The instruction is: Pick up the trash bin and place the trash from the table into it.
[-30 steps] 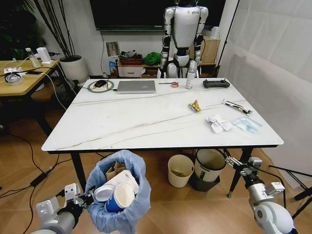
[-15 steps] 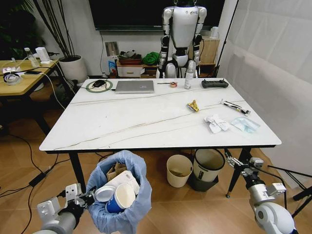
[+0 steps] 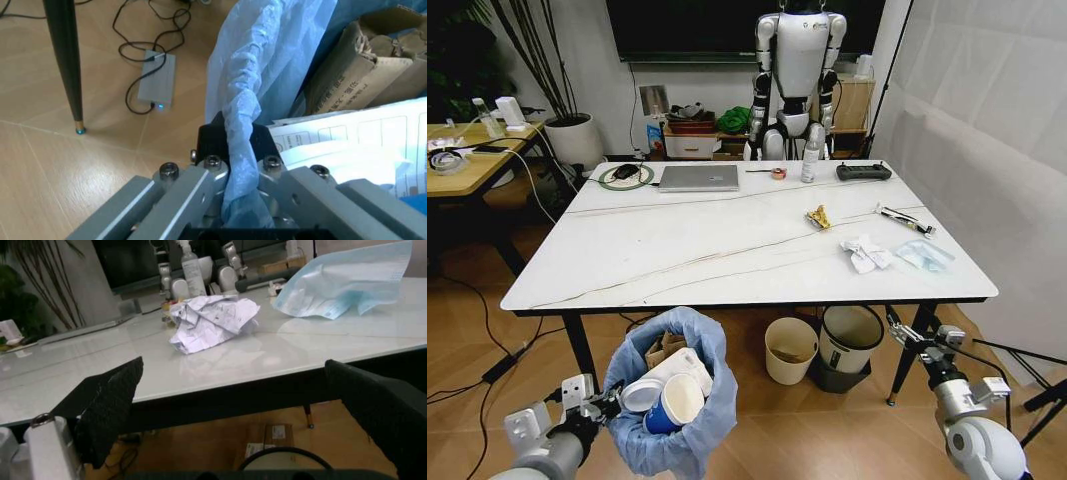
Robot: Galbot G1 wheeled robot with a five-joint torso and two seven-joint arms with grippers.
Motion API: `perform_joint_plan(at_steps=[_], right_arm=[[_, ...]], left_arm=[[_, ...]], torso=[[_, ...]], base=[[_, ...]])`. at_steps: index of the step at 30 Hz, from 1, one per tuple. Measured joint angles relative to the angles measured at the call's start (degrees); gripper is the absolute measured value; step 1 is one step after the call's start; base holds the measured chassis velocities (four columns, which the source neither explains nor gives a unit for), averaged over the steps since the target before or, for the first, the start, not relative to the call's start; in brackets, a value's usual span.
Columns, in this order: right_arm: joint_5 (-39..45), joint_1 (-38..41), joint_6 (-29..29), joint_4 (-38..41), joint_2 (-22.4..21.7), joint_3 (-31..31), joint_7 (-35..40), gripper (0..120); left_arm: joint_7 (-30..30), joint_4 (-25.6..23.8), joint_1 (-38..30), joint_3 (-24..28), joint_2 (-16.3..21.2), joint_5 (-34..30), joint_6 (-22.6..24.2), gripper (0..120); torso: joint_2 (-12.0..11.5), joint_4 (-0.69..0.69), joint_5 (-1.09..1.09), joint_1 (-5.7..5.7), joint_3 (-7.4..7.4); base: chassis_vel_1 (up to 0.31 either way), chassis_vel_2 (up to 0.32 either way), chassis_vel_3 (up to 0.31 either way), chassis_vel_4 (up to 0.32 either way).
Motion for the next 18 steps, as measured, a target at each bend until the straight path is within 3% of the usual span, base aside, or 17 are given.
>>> perform_joint_plan(at_steps=[18], right_arm=[[0.75,-0.46,-0.07,0.24,0.79,0.47,-0.37,100]], left_arm=[[-0.01,-0.01,0.39,0.42,-0.36,0.26,0.05,0]], torso=[[0.0,0.0,0.0,0.0,0.0]], base=[[0.0,0.0,0.0,0.0]])
